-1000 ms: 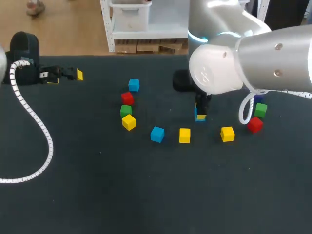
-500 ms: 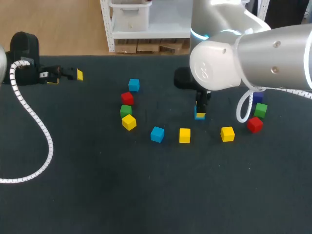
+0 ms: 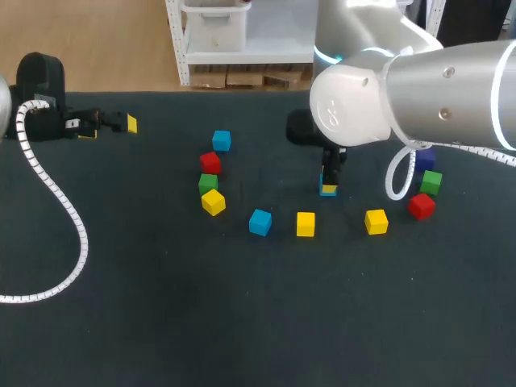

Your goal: Place the blue cubes, place green cubes on the blue cubes, place the yellow cubes on the green cubes, then place the red cubes on the yellow cubes, and place purple cube on the red cubes.

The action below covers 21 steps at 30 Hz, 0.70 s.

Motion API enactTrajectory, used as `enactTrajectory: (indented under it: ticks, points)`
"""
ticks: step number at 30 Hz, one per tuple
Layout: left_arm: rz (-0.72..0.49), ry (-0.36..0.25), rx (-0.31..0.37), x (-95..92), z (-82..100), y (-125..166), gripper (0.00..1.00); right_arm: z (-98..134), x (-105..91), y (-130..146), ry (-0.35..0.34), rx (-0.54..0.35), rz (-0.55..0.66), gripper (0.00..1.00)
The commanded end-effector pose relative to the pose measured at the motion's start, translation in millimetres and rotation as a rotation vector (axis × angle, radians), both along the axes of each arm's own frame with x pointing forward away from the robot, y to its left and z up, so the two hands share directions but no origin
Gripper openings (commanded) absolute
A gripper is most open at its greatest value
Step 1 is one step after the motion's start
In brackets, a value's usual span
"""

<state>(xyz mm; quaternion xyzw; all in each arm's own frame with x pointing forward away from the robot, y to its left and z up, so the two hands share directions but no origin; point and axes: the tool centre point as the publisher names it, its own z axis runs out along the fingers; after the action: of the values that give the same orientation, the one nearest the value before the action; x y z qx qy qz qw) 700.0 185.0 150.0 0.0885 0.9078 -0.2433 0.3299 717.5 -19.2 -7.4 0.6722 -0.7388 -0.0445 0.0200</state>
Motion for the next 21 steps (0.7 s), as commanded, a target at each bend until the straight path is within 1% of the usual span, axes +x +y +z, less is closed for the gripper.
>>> enactTrajectory:
  ticks: [1, 7, 11, 16, 21]
  points:
    - [0.0, 0.0, 0.0, 0.0, 0.0, 0.0, 1.0, -0.5, 1.7, 1.5, 0.005, -0.004, 0.002, 1.0]
    - [0.0, 0.0, 0.0, 0.0, 0.0, 0.0, 1.0, 2.9, 0.6, 3.0, -0.001, -0.007, -0.003, 1.0]
    - [0.0, 0.0, 0.0, 0.0, 0.0, 0.0, 1.0, 13.6, -4.2, 0.2, -0.024, -0.008, -0.014, 1.0]
    - [0.0, 0.0, 0.0, 0.0, 0.0, 0.0, 1.0, 40.7, -16.0, -4.3, -0.086, 0.028, -0.019, 1.0]
    - [0.0, 0.0, 0.0, 0.0, 0.0, 0.0, 1.0, 77.1, -17.7, -9.9, -0.149, 0.059, -0.018, 1.0]
